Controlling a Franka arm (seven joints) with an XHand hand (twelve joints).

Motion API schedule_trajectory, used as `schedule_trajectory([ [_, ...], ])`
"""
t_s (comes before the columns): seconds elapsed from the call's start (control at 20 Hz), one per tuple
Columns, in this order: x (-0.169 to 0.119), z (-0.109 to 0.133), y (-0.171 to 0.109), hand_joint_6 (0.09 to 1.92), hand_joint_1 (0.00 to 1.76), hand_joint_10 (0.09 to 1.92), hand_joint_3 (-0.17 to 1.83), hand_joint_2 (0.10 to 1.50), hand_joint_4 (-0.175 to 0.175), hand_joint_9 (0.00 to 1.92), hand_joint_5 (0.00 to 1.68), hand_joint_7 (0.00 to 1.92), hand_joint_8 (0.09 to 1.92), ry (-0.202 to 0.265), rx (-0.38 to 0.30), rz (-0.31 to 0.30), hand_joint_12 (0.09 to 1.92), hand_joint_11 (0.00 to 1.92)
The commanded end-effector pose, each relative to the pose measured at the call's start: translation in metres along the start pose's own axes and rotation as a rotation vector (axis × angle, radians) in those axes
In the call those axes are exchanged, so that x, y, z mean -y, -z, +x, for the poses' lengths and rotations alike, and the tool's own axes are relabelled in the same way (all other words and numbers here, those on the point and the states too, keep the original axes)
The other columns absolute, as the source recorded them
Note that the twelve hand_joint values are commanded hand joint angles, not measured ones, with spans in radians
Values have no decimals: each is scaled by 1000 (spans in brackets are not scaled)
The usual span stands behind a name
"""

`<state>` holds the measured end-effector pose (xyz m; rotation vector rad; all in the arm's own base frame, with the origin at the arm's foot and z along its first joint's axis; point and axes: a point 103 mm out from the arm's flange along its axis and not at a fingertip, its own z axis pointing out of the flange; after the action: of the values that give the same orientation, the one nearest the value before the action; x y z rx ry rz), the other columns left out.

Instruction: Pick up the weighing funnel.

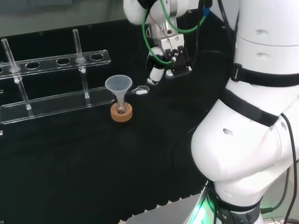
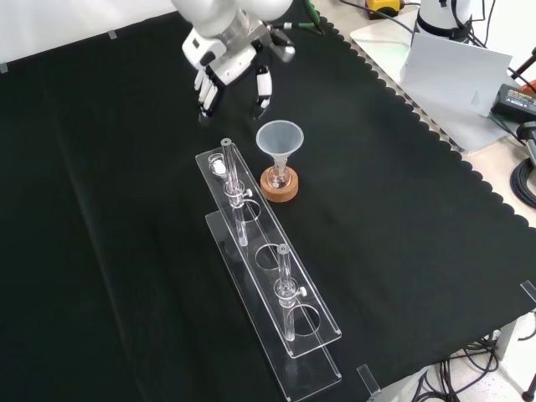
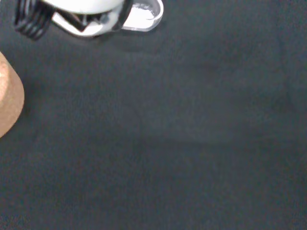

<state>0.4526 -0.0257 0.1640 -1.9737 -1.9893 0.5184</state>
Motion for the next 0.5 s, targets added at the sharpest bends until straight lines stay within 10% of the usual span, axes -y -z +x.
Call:
schedule_trajectory([
  [0.05,-28,7,-15,87,920,538,596,594,-59,727,545,436,680,40,-28,-43,1280,511],
  [0.5,-49,14,-31,87,918,537,601,591,-61,729,558,433,687,55,-40,-30,1279,513],
])
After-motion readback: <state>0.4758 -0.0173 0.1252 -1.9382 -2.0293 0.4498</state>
